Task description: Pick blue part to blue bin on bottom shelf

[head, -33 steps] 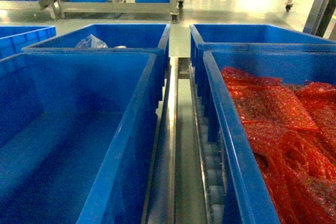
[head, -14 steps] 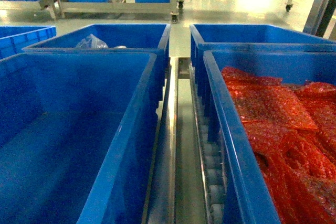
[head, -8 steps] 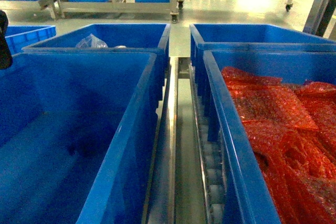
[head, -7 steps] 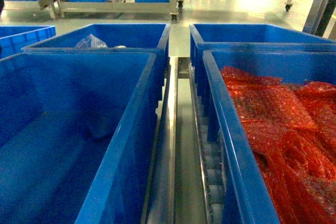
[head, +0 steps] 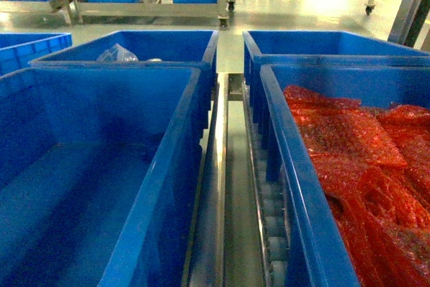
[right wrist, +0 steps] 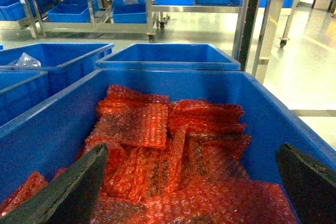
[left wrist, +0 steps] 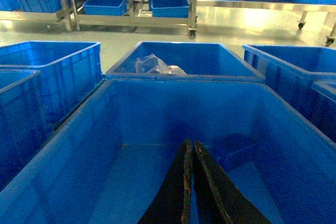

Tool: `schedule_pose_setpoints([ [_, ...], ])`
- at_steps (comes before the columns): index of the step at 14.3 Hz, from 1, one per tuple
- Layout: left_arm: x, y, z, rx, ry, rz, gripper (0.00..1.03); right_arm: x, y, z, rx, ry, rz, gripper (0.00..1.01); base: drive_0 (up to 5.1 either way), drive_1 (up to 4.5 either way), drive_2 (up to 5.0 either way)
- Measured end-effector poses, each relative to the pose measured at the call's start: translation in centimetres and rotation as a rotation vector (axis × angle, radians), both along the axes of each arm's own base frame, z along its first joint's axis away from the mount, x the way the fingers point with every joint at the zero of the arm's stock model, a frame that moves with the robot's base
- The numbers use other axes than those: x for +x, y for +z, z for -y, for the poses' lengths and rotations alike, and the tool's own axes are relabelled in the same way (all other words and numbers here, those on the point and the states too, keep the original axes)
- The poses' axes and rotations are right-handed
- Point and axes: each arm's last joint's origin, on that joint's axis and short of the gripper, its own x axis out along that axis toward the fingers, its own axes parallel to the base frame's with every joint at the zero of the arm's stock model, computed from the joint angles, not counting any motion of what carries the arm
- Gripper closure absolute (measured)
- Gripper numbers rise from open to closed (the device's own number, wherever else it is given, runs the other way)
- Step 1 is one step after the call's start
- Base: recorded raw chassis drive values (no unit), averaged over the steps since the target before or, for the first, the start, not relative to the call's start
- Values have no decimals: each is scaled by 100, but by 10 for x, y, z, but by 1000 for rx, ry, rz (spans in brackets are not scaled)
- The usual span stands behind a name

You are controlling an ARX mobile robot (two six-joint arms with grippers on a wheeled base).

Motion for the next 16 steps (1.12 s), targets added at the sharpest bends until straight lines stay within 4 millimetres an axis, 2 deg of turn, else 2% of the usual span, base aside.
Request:
schedule_pose_setpoints([
  [4,-17,-8,-16,-1,19,2,101,0,0,0,0,0,0,3,0,0,0],
  [7,-26,-17,-14,0,-5,6,101,0,0,0,0,0,0,3,0,0,0],
  [16,-45,-13,-14,1,-6,25,101,0,0,0,0,0,0,3,0,0,0],
])
